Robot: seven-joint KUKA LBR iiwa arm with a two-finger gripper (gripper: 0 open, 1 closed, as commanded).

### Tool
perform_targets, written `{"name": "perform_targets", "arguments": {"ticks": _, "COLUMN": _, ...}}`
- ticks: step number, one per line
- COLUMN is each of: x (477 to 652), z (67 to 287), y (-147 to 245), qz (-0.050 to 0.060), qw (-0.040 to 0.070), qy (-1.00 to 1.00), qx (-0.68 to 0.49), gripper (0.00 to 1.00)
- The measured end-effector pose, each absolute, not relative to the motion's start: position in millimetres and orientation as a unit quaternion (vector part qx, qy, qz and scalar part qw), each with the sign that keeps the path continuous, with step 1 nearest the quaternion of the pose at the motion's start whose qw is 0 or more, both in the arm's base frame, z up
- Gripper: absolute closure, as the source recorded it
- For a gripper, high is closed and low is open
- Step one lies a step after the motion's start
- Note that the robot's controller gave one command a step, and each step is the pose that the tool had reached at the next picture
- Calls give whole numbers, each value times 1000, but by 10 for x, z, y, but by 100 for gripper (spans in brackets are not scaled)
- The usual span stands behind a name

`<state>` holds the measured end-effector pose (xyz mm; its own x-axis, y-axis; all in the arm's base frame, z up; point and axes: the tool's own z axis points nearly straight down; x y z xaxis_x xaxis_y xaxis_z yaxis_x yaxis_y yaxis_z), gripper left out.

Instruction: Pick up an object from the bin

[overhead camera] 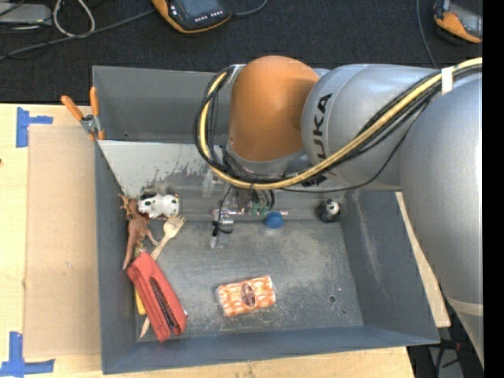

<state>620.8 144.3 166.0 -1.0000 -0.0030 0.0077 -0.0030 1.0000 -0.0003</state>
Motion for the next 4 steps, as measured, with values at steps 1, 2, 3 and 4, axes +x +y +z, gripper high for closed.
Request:
{"name": "perform_targets", "arguments": {"ticks": 1, "x": 6223, "z": 1698, "y": 1433, "qz": 0, "qw": 0, "qy": -1000, "qx": 0, "gripper": 0}}
{"name": "perform_targets", "arguments": {"ticks": 2, "x": 5806, "z": 1191, "y": 906, "qz": 0, "qw": 2, "qy": -1000, "qx": -15, "gripper": 0}}
{"name": "perform_targets", "arguments": {"ticks": 3, "x": 5580, "z": 1124, "y": 642, "qz": -2, "qw": -2, "qy": -1000, "qx": -10, "gripper": 0}}
{"name": "perform_targets", "arguments": {"ticks": 4, "x": 5229, "z": 729, "y": 573, "qz": 0, "qw": 3, "qy": -999, "qx": -44, "gripper": 0}}
